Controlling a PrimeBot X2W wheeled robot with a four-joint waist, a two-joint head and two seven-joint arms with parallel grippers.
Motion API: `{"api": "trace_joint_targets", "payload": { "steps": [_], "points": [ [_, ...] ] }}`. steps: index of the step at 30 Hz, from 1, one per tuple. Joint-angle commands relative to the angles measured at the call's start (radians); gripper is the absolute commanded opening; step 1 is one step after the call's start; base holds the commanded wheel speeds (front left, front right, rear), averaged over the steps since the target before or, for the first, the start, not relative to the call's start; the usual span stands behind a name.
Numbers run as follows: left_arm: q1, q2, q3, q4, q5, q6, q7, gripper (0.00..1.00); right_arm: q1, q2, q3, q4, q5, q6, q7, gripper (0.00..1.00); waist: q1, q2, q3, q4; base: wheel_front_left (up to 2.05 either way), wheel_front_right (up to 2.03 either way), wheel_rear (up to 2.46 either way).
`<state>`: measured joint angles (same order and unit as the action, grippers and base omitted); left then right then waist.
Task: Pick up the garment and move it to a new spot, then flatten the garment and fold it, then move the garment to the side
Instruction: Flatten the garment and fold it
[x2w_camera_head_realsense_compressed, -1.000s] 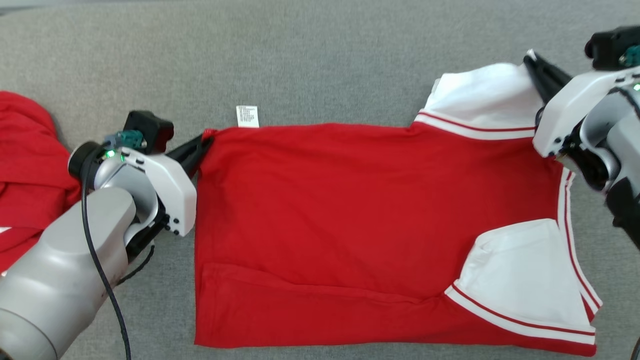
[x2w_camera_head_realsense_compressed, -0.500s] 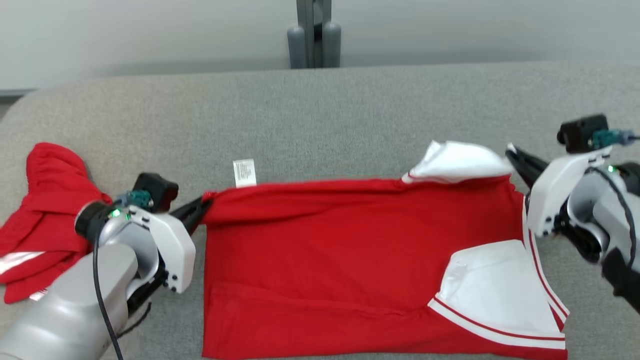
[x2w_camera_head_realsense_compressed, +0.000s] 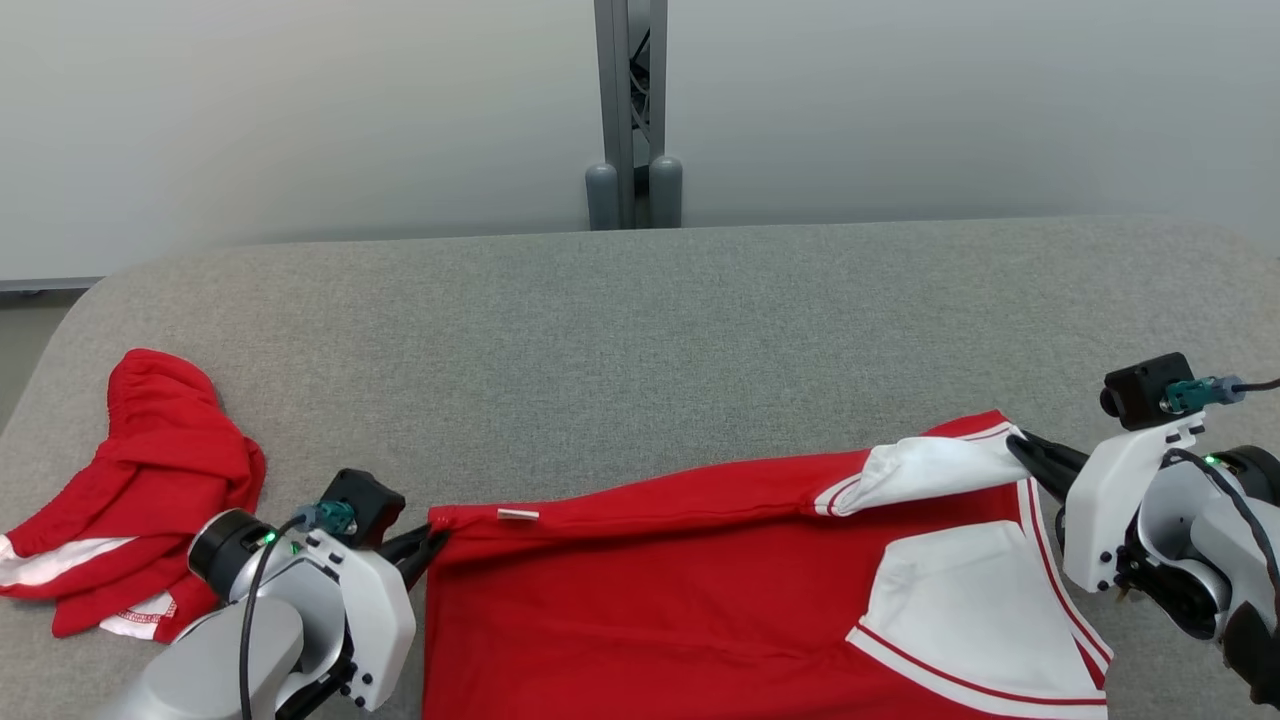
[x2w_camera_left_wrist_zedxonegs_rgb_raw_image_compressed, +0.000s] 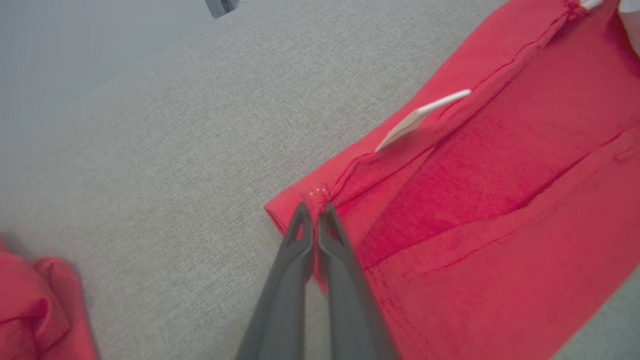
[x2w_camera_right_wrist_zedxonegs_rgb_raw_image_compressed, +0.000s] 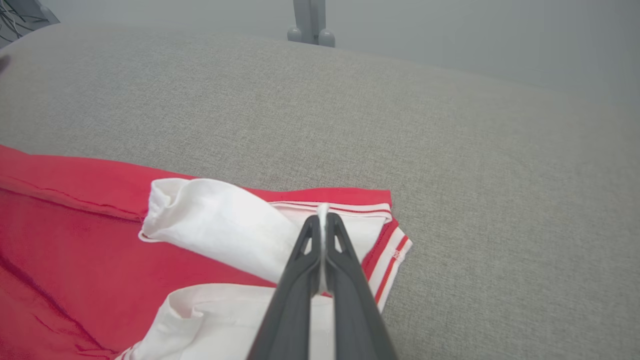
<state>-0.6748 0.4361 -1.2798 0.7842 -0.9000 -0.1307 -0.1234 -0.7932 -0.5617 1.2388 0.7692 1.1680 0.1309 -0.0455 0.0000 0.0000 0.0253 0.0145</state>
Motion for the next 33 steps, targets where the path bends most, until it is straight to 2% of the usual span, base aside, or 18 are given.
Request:
{"api": "trace_joint_targets", "payload": {
  "steps": [1,8,18,28,33],
  "points": [
    [0.018,0.006,0.001,-0.002,0.018,0.001,0.004,0.00,0.019,-0.014,0.003,-0.012,0.007,-0.001,0.010,0.00,0.0000,0.0000,-0.010,0.003,0.00,0.00,0.00],
    [0.065,0.010,0.000,-0.007,0.062,0.001,0.016,0.00,0.046,-0.062,0.015,-0.053,-0.012,-0.001,0.074,0.00,0.0000,0.0000,-0.027,0.009,0.00,0.00,0.00],
    [0.105,0.004,0.001,-0.014,0.085,0.001,0.026,0.00,0.089,-0.110,0.000,-0.158,0.040,0.000,0.172,0.00,0.0000,0.0000,-0.034,0.010,0.00,0.00,0.00],
    [0.115,0.000,0.001,-0.004,0.096,0.001,0.016,0.00,0.126,-0.171,-0.037,-0.257,0.062,0.000,0.265,0.00,0.0000,0.0000,-0.034,0.010,0.00,0.00,0.00],
    [0.115,-0.004,0.001,0.002,0.097,0.001,0.009,0.00,0.152,-0.208,-0.062,-0.295,0.080,0.000,0.346,0.00,0.0000,0.0000,-0.038,0.008,0.00,0.00,0.00]
  ]
}}
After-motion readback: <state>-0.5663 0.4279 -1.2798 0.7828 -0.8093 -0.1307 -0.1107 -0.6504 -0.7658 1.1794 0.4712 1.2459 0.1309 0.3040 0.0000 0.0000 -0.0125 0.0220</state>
